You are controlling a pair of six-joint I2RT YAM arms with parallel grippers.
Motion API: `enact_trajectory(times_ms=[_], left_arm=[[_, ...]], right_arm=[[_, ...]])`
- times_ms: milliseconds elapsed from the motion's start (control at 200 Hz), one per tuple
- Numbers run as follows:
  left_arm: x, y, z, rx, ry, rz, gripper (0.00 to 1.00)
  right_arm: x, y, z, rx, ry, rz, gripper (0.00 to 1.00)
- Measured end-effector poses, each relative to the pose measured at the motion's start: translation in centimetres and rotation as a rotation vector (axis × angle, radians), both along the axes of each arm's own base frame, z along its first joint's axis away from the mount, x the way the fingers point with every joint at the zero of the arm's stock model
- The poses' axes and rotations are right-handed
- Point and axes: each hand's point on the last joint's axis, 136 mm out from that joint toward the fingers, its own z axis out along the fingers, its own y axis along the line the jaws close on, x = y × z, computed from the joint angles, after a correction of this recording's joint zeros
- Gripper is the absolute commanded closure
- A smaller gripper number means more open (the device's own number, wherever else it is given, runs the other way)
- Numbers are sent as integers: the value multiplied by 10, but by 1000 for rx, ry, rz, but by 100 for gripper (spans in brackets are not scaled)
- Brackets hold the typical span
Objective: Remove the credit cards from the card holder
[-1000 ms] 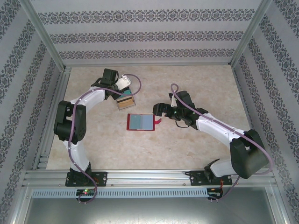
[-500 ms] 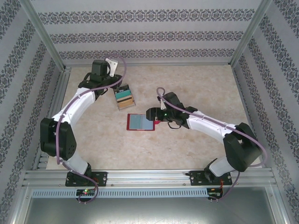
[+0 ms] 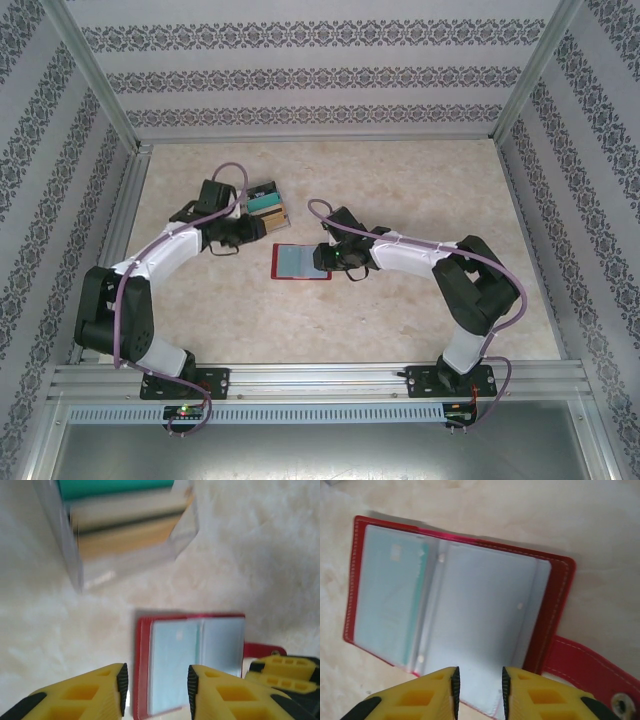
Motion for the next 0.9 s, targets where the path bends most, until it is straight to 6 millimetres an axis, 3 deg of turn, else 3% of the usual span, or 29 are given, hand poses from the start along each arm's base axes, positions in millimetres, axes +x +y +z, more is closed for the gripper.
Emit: enact_trajectory(times_ms=[165,315,435,630,899], left_arm=[[-29,-21,-24,-60,110,0,62],[-32,-43,-25,-107,119,-26,65],[-34,-54,-38,-117,156,-39,66],[-39,-60,-59,-108,217,-45,68],[-35,-56,-65,-70,215,-26,69]], right_arm=[[1,-3,-6,-23,4,-13,66],[-1,-6,-21,-47,33,-13,66],[0,-5,-22,-50,33,-16,68],[0,-5,-23,-50,35,-19,71],[0,-5,-23,-45,40,-31,73]])
